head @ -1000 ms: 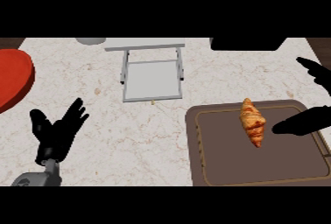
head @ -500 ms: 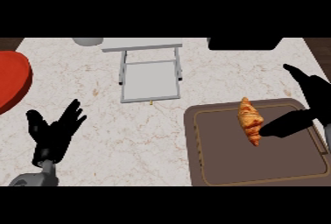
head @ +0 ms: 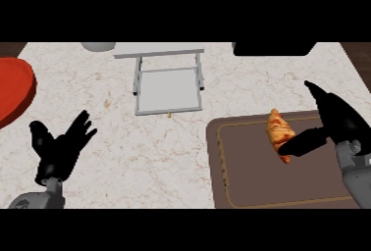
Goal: Pick the croissant from the tray and place it in the tiered shelf
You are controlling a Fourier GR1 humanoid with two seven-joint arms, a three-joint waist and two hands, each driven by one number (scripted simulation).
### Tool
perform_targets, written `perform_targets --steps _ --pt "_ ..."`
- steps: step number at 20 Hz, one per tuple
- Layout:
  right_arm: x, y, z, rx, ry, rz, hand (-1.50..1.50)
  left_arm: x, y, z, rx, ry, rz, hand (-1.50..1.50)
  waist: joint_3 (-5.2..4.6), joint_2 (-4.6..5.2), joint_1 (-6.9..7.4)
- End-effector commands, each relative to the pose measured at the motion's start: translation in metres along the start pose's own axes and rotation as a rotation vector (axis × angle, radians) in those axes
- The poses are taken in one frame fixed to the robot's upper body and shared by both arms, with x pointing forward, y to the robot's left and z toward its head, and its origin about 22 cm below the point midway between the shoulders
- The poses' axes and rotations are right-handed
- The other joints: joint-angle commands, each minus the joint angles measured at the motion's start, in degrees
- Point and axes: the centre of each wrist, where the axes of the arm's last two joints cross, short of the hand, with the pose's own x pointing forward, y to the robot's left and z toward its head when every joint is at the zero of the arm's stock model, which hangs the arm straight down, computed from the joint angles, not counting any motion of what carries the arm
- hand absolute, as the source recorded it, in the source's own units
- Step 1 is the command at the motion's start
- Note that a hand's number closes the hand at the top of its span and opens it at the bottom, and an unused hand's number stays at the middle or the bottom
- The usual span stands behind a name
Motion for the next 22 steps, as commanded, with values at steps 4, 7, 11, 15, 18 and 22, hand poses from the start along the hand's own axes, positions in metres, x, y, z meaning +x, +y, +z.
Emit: perform_targets --steps 4,7,11,15,18,22 --pt "-0.009 0.010 -0.025 -0.032 0.150 0.038 -1.50 -0.009 0.000 -0.007 -0.005 0.061 0.007 0.00 -0.48 0.55 -0.09" --pt "0.000 0.022 -0.021 -0.036 0.143 0.067 -1.50 -0.011 -0.011 -0.003 -0.006 0.071 0.005 0.00 -0.48 0.45 -0.02" --pt "-0.005 0.036 -0.028 -0.070 0.114 0.041 -1.50 -0.022 -0.005 0.008 0.007 0.067 -0.005 0.00 -0.47 0.39 0.06" --pt "-0.006 0.026 -0.042 -0.050 0.095 0.027 -1.50 -0.024 -0.007 -0.016 0.002 0.064 -0.002 0.00 -0.50 0.53 -0.34" --pt "-0.004 0.053 -0.035 -0.072 0.086 0.023 -1.50 -0.026 -0.007 -0.002 0.007 0.072 0.011 0.00 -0.48 0.44 -0.16" --pt "-0.022 0.055 -0.053 -0.042 0.067 0.022 -1.50 -0.015 -0.002 0.004 -0.006 0.077 0.013 0.00 -0.46 0.43 -0.05"
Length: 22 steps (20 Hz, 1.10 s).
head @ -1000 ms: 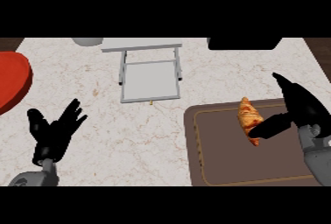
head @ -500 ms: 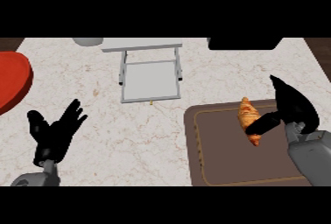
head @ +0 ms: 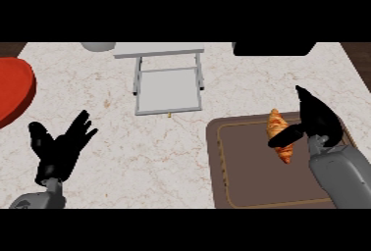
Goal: Pick the croissant from the tray and place it in the tiered shelf
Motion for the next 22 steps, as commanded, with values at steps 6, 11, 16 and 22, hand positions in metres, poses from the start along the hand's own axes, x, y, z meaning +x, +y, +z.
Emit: perform_targets --steps 6,11,16,22 --pt "-0.011 0.029 -0.018 0.178 -0.140 0.118 1.50 -0.009 -0.005 -0.018 0.010 0.072 -0.004 0.00 -0.46 0.54 -0.13" --pt "0.010 0.027 0.005 0.134 -0.212 0.078 1.50 -0.014 -0.006 -0.007 0.009 0.053 0.001 0.00 -0.48 0.36 -0.24" --pt "0.079 0.055 0.070 0.161 -0.432 0.074 1.50 -0.017 -0.008 -0.001 0.005 0.074 -0.007 0.00 -0.52 0.34 0.68" --pt "0.149 0.099 0.153 0.244 -0.682 0.038 1.50 -0.006 -0.023 -0.012 -0.087 0.055 -0.048 0.00 -0.54 1.20 6.02"
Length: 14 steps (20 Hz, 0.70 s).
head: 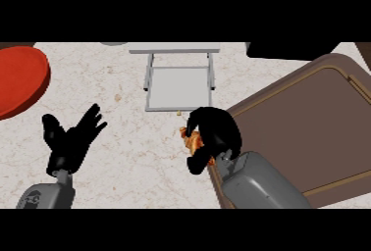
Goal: Pick the croissant from the tray and place it in the tiered shelf
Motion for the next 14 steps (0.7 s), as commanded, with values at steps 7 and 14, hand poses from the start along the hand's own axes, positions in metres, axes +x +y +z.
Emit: perform_targets --steps 7,14 --pt "0.126 -0.013 0.068 -0.260 -0.277 -0.091 1.50 -0.019 0.005 -0.006 0.019 0.109 -0.006 0.00 -0.36 -0.51 -1.10" --pt "0.184 -0.077 0.091 -0.437 -0.244 -0.129 1.50 -0.023 0.012 -0.002 0.048 0.101 -0.007 0.00 -0.44 -0.80 -2.06"
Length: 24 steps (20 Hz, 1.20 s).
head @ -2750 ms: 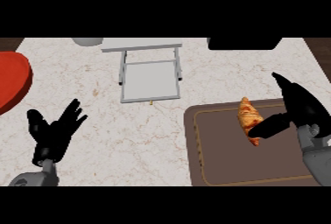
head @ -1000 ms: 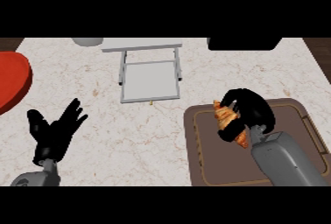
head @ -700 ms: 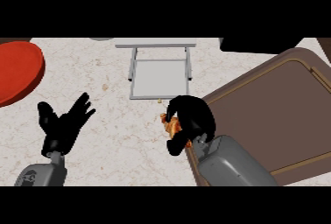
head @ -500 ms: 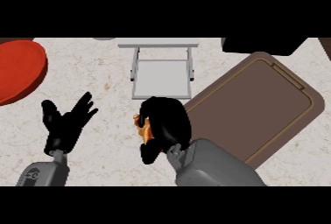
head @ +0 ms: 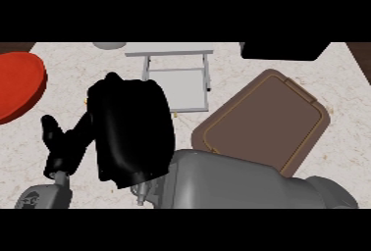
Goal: Pick the croissant from the tray and place it in the tiered shelf
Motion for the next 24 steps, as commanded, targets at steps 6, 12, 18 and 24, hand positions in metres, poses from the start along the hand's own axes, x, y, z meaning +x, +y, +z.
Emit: perform_targets --steps 6,12,18,24 --pt "0.074 -0.074 -0.019 -0.162 0.162 -0.045 1.50 -0.023 0.008 0.009 0.008 0.073 0.023 0.00 -0.36 0.11 -1.76" --pt "0.075 -0.095 -0.070 -0.222 0.225 -0.076 1.50 -0.016 0.004 0.013 0.019 0.060 0.012 0.00 -0.33 0.76 -1.01" --pt "0.074 -0.130 -0.094 -0.262 0.230 -0.076 1.50 -0.018 0.011 0.016 0.026 0.067 0.024 0.00 -0.27 0.78 -1.75" --pt "0.063 -0.148 -0.120 -0.185 0.229 -0.057 1.50 -0.019 0.011 0.009 0.033 0.055 0.012 0.00 -0.29 1.01 -1.94"
